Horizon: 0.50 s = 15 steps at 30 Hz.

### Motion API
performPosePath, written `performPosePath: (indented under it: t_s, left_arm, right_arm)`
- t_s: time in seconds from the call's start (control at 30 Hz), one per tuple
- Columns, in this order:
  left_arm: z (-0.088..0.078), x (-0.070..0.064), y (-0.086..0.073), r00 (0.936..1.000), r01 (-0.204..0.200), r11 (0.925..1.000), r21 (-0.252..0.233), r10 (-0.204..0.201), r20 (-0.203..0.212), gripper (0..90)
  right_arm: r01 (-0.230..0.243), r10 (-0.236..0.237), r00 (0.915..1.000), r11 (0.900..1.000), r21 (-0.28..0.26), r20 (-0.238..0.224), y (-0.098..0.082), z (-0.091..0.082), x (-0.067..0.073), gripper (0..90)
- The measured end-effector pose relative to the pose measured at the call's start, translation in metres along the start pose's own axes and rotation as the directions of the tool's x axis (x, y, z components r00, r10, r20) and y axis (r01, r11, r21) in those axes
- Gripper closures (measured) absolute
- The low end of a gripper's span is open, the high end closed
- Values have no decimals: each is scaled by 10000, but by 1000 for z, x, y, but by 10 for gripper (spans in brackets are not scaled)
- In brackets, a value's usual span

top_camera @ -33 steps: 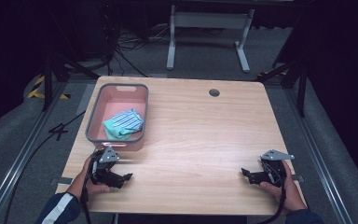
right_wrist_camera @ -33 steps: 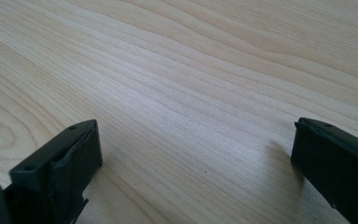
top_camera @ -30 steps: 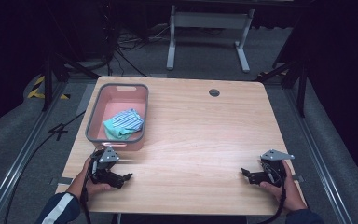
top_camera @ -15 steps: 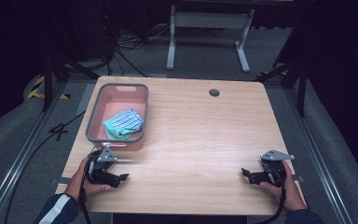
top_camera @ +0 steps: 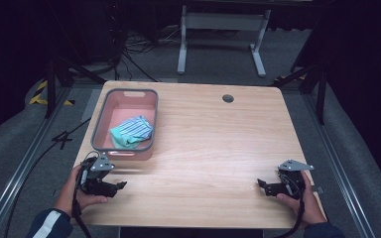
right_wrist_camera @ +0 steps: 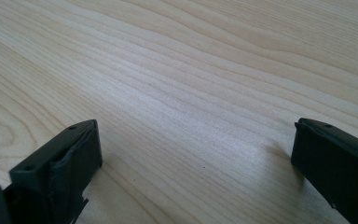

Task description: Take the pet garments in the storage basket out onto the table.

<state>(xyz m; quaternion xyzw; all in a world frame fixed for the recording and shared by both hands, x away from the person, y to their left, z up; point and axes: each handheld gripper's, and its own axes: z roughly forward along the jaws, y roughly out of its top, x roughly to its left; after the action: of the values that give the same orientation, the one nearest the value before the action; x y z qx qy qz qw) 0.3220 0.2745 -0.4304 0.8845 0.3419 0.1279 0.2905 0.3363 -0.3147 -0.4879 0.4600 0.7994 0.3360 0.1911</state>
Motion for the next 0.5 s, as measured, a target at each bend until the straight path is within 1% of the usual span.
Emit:
performPosePath:
  t_s: [0.07,0.1,0.13,0.2,0.23,0.27,0.3,0.33,0.37,0.43,0.47,0.5]
  left_arm:
    - [-8,4,2,9999,119,9998,-134,-120,-94,249]
    - [-8,4,2,9999,119,9998,-134,-120,-94,250]
    - [-12,7,3,9997,78,9999,-143,-82,-236,250]
    - [-18,10,5,9992,207,9993,-312,-217,-325,254]
    - [-21,12,7,9990,207,9989,-414,-223,-388,262]
    - [-23,12,8,9987,299,9987,-422,-316,-397,261]
    - [-25,13,10,9985,302,9985,-452,-322,-452,261]
    - [-28,14,12,9982,258,9984,-495,-284,-530,261]
    - [-30,15,15,9984,257,9984,-499,-281,-481,260]
    - [-35,18,22,9981,88,9980,-627,-126,-607,260]
    - [-37,18,25,9982,140,9974,-714,-181,-577,260]
    - [-41,19,31,9980,2,9968,-798,-53,-635,260]
  right_arm:
    - [-11,11,10000,10000,-2,-8,0,0,0,20]
    - [-11,11,10000,10000,-2,-8,0,0,0,20]
    - [-1,1,10000,10000,0,-1,0,0,0,20]
    - [-6,6,10000,10000,0,-2,0,0,0,19]
    - [-1,1,10000,10000,2,-1,0,0,0,20]
    - [34,-34,10000,10000,16,0,0,0,0,20]
    - [24,-24,10000,10000,19,-3,0,0,0,20]
    - [32,-32,10000,10000,22,-10,0,0,0,20]
    - [32,-32,10000,10000,22,-7,0,0,0,20]
    - [-17,17,10000,10000,12,-14,0,-1,0,20]
    - [-14,14,10000,10000,14,-14,0,-1,0,20]
    - [-6,6,10000,10000,13,-12,0,-1,0,20]
